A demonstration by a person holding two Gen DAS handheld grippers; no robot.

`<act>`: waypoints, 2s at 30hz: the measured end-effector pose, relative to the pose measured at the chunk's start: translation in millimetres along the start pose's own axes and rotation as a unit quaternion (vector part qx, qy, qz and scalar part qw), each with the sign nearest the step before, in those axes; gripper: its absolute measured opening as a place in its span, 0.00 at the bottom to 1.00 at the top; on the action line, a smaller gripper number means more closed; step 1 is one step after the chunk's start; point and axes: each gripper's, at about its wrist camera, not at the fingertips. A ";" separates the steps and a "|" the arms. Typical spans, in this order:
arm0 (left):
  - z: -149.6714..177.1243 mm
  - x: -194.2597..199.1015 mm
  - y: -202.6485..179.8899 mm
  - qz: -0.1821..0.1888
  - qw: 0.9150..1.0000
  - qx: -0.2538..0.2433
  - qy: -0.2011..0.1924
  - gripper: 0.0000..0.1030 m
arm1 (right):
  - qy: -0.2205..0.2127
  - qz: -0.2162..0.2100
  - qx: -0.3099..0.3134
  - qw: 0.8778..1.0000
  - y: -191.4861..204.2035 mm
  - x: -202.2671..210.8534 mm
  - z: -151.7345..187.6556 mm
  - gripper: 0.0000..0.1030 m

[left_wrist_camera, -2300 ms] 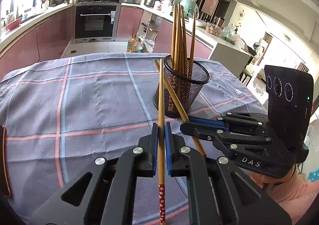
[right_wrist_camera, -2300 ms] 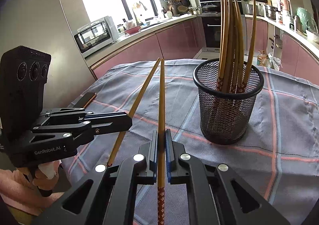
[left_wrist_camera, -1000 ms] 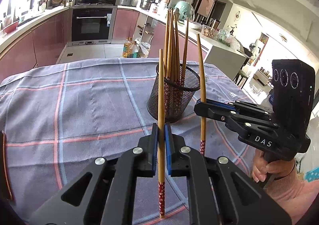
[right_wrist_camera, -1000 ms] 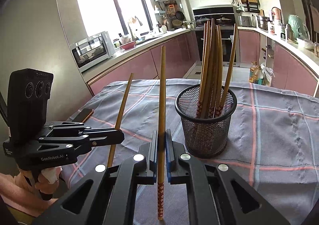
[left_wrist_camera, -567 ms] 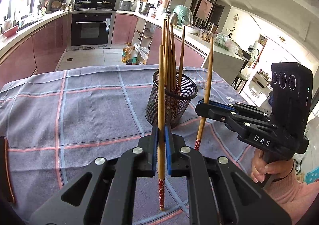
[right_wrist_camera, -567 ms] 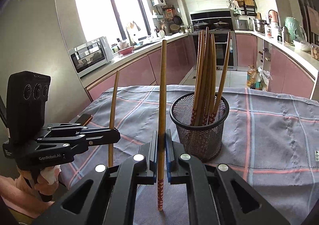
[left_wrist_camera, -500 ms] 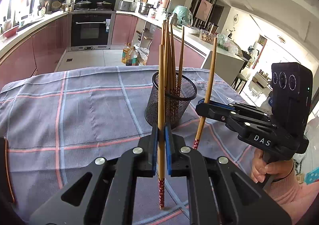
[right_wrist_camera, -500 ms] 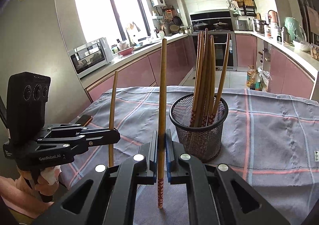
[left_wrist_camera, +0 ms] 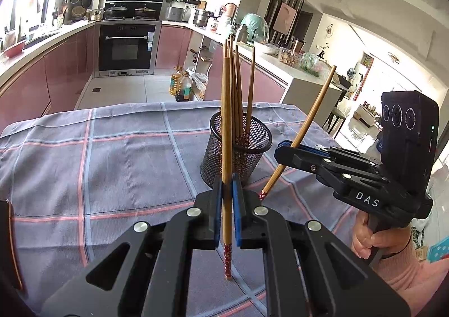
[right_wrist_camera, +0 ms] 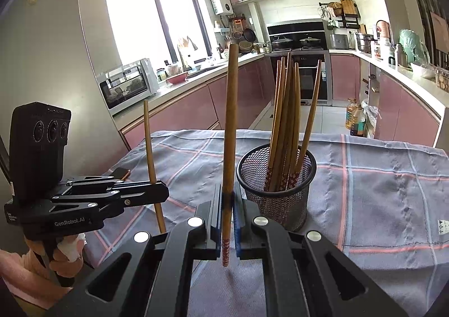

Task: Organize utensils
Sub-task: 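Lower the right gripper's chopstick into the mesh cup while the left gripper holds its chopstick upright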

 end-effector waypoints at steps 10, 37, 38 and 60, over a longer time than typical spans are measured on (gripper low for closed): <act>-4.9 2.0 -3.0 0.000 1.000 -0.003 -0.007 0.07 | -0.008 0.004 0.001 1.000 -2.1 5.1 -2.8 0.06; -15.9 7.5 -12.0 0.006 1.000 -0.014 -0.022 0.07 | -0.024 0.012 0.006 1.000 -7.5 13.6 -10.4 0.06; -15.9 7.6 -12.2 0.005 1.000 -0.015 -0.022 0.07 | -0.025 0.011 0.006 1.000 -7.0 13.9 -11.1 0.06; -24.3 10.5 -19.8 0.007 0.999 -0.027 -0.031 0.07 | -0.031 0.013 0.011 0.999 -6.4 17.7 -15.8 0.06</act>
Point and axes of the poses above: each gripper's, at about its wrist camera, not at the fingertips, and x roughly against the way its jaws point, y to its left, z to its underside, and after that the axes turned 5 degrees about -z, right-handed
